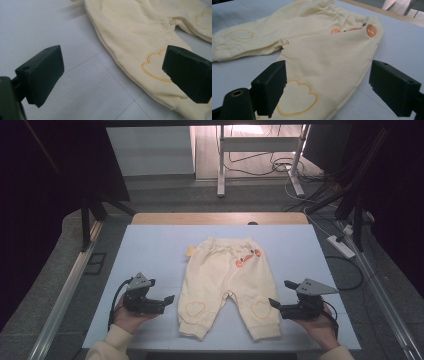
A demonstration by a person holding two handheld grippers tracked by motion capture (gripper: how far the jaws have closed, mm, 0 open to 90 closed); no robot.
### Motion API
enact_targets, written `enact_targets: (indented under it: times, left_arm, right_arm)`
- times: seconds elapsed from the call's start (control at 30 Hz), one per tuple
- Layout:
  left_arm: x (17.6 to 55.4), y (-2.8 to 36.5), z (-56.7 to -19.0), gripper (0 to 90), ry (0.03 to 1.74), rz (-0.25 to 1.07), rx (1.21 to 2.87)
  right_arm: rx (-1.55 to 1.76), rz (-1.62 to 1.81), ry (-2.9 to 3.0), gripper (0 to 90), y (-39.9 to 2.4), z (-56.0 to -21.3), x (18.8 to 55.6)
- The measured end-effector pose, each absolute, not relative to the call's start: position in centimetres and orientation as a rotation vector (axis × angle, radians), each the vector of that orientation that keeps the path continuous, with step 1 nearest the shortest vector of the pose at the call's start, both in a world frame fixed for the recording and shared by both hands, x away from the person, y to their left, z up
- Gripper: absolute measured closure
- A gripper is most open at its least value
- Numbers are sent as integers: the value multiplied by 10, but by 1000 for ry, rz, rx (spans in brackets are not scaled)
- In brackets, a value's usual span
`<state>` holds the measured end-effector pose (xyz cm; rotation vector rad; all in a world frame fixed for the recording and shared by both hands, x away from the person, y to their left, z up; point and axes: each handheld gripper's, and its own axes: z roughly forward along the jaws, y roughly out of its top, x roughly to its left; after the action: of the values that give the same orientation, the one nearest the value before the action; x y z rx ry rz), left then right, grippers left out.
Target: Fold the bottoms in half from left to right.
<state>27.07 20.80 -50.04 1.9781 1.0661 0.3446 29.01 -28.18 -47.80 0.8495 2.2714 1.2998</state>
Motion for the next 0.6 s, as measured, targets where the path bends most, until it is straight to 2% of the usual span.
enact_targets:
  times: [0.6]
  left_arm:
    - [272, 210, -500, 46, 1073, 356, 1970]
  right_arm:
    - [733, 1334, 2404, 158, -221, -483, 291]
